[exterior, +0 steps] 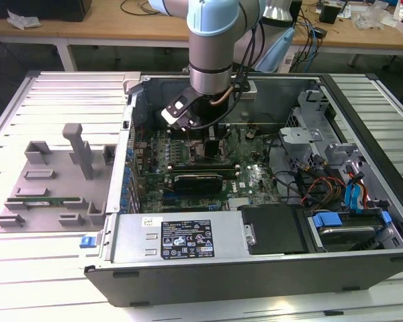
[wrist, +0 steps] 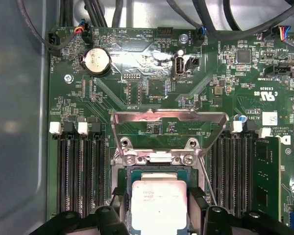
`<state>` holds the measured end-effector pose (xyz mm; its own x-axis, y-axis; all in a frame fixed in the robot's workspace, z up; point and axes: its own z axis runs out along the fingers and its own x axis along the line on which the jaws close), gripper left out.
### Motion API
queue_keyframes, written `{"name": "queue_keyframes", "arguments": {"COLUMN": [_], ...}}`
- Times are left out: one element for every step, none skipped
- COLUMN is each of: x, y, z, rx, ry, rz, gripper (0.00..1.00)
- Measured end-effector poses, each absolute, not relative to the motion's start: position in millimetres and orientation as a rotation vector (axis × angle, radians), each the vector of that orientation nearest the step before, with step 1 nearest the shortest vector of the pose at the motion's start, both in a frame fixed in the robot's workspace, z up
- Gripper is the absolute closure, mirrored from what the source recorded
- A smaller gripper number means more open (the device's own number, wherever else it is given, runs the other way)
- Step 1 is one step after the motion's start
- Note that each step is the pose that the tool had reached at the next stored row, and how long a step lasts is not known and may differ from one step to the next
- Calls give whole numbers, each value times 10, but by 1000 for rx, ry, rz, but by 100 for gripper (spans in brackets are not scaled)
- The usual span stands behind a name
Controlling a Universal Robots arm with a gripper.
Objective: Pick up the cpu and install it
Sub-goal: 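Place the cpu into insertion slot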
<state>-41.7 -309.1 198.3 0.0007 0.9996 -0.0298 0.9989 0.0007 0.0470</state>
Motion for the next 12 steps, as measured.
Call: {"name": "queue_keyframes", "arguments": {"x": [-417,-417,-417,-417,-417,-417,-417,-417,-417,-417,-417,-417], "y": [-3091,-3092,-3092,-3092,-3092,-3092,-3092,-3091,-3091,-3091,-3091,-3091], "z": [2001,2017,2044,2059,2077,2120,2146,2153,2154,2155,2157,2158], "rx": [2183,2183,2183,2183,2183,2183,2183,2183,2183,2183,2183,2183], "ry": [2183,2183,2183,2183,2183,2183,2183,2183,2183,2183,2183,2183], "rz": [19,19,19,19,19,19,19,19,19,19,19,19], "gripper": [38,38,38,38,38,38,38,38,38,38,38,38]}}
